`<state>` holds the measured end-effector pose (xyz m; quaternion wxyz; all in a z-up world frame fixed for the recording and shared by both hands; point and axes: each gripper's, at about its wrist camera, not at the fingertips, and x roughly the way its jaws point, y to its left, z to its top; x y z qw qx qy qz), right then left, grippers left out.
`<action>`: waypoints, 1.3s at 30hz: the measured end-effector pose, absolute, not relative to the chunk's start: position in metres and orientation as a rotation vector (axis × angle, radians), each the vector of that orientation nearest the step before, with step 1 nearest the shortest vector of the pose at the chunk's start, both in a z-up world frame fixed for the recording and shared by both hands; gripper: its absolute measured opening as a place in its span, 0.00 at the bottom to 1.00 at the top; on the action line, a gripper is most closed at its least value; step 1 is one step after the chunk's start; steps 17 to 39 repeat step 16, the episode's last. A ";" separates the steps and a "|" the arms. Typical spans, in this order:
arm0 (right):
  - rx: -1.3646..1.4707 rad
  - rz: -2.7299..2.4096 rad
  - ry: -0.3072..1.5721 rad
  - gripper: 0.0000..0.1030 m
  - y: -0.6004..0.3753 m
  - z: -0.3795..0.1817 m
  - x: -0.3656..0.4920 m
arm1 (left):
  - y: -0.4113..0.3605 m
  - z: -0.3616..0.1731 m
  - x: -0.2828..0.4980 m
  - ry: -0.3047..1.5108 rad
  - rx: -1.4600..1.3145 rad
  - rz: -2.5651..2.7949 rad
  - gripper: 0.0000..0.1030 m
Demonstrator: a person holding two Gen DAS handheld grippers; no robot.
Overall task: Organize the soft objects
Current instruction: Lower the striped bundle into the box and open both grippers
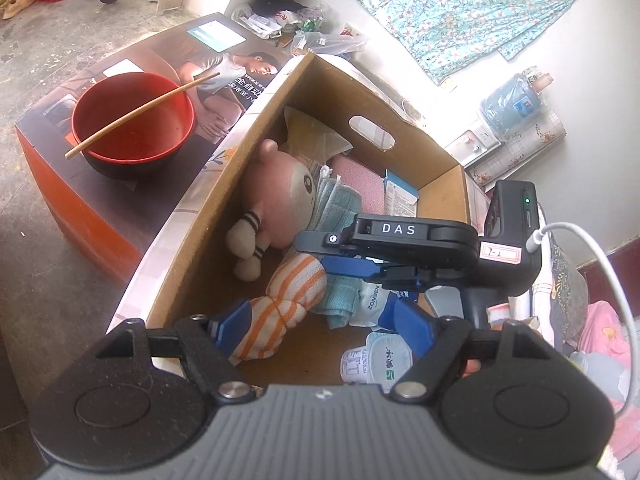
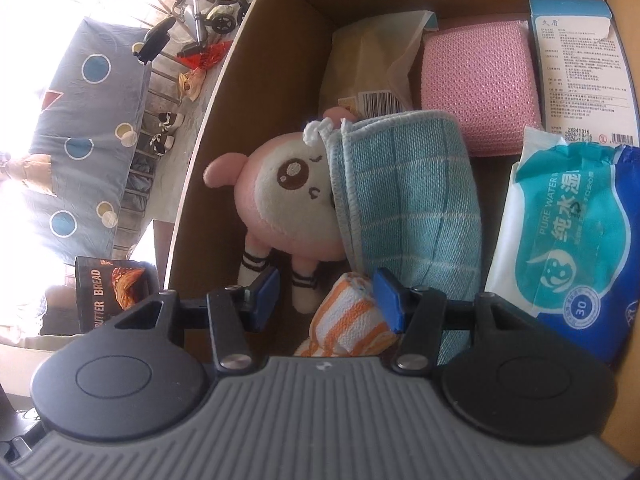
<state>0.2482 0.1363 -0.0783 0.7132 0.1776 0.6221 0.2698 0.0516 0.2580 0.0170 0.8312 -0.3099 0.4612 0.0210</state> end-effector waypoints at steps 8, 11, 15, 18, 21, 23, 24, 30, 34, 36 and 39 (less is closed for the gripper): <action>0.495 0.753 1.396 0.51 0.157 -0.065 0.234 | 0.269 0.022 0.037 0.944 -0.654 0.054 0.77; 0.495 0.785 1.400 0.51 0.171 -0.060 0.232 | 0.270 0.021 0.033 0.943 -0.654 0.059 0.77; 0.481 0.791 1.383 0.51 0.178 -0.054 0.232 | 0.270 0.017 0.034 0.950 -0.649 0.060 0.77; 0.480 0.784 1.374 0.51 0.175 -0.052 0.232 | 0.268 0.016 0.035 0.950 -0.642 0.056 0.77; 0.480 0.784 1.374 0.51 0.175 -0.052 0.232 | 0.268 0.016 0.035 0.950 -0.642 0.056 0.77; 0.480 0.784 1.374 0.51 0.175 -0.052 0.232 | 0.268 0.016 0.035 0.950 -0.642 0.056 0.77; 0.480 0.784 1.374 0.51 0.175 -0.052 0.232 | 0.268 0.016 0.035 0.950 -0.642 0.056 0.77; 0.480 0.784 1.374 0.51 0.175 -0.052 0.232 | 0.268 0.016 0.035 0.950 -0.642 0.056 0.77; 0.480 0.784 1.374 0.51 0.175 -0.052 0.232 | 0.268 0.016 0.035 0.950 -0.642 0.056 0.77; 0.480 0.784 1.374 0.51 0.175 -0.052 0.232 | 0.268 0.016 0.035 0.950 -0.642 0.056 0.77; 0.480 0.784 1.374 0.51 0.175 -0.052 0.232 | 0.268 0.016 0.035 0.950 -0.642 0.056 0.77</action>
